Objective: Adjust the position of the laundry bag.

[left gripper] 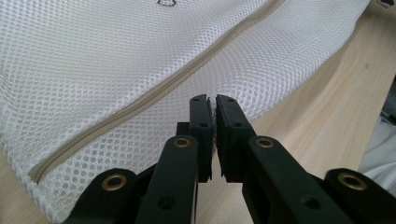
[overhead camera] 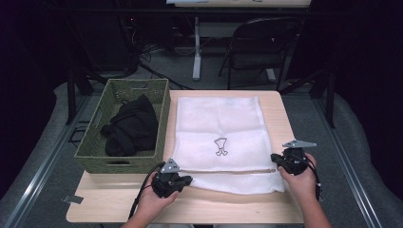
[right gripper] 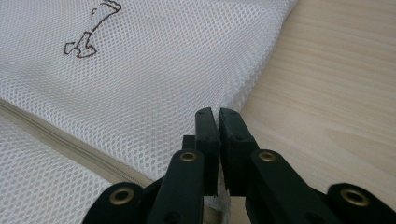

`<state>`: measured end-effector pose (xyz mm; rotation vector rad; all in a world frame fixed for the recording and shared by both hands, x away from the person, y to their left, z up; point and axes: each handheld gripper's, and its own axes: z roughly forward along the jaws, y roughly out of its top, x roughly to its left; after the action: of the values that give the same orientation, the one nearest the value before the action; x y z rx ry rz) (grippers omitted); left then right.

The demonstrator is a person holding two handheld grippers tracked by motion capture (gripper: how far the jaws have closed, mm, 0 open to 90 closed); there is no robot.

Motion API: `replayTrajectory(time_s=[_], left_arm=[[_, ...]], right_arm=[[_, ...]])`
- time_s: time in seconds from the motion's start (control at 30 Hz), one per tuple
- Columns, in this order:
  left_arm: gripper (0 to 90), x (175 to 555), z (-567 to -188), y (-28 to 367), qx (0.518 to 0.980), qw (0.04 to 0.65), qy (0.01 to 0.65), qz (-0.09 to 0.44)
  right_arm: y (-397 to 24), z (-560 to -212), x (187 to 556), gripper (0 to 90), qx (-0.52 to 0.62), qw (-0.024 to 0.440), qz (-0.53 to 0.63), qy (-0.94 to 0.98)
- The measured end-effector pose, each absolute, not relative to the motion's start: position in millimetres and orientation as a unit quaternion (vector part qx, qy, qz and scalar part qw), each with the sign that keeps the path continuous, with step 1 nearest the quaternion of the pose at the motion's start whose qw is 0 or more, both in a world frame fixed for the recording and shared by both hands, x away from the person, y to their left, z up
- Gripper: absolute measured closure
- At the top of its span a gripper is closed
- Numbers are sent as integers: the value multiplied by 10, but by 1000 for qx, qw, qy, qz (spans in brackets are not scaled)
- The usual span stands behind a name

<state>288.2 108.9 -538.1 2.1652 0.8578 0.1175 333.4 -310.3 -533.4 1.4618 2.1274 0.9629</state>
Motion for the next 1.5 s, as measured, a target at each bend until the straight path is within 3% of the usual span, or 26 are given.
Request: replayTrajectory(time_s=[0.9,1.5], left_arm=[[860,2479,-5411,1074,869,379,316,44],[843,2493,-5543,1066,878,356,320,21]], right_arm=[[-3133,-5361,2821,868,501,184,342,773],[-3169,-5493,2851,865,507,159,332,779]])
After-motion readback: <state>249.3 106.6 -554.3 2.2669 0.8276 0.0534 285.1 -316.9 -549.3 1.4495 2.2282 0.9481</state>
